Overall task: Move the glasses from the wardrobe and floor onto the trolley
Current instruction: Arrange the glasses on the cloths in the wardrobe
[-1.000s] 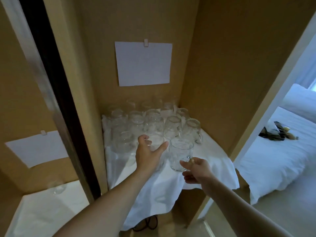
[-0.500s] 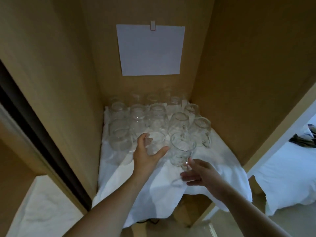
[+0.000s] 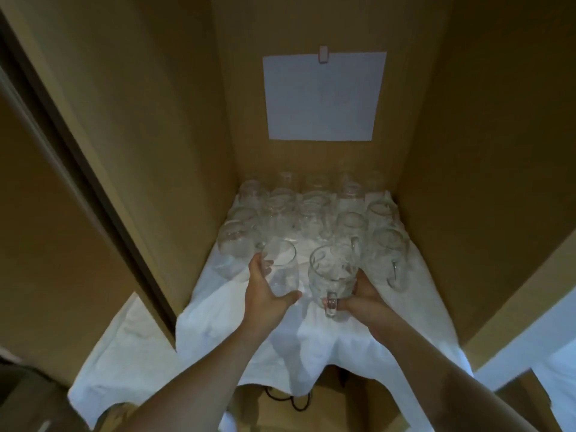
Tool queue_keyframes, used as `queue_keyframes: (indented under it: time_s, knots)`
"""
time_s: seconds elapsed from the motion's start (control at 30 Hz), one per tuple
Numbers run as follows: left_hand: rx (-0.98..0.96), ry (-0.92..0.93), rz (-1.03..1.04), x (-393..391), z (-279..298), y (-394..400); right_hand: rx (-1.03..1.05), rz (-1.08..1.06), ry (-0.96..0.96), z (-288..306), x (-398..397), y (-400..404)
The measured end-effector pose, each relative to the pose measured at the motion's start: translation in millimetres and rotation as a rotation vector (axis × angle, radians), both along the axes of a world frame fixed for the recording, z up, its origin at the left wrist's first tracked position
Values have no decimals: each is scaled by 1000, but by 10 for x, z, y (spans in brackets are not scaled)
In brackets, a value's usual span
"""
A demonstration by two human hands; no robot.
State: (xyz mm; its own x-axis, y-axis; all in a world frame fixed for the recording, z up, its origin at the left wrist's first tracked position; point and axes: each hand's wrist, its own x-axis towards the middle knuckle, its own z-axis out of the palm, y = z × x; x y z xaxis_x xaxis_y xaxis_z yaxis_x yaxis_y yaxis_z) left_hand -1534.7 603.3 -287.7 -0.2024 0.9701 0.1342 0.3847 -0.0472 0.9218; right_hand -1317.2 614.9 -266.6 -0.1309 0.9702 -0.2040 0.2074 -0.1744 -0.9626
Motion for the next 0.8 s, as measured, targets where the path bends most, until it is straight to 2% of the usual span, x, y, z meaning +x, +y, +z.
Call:
queue_keyframes:
  time_s: [0.23, 0.57, 0.67, 0.8]
  knots:
    - [-70, 59, 120, 149, 131, -246, -32, -8, 119, -92, 78, -26]
    - [-185, 258, 196, 126, 521, -396, 9, -82, 232, 36, 283, -87]
    - [-300, 430, 131, 87, 672, -336, 42, -90, 236, 172, 317, -48]
    - [-446, 718, 74, 114, 933, -209, 186, -80, 51, 426, 305, 41]
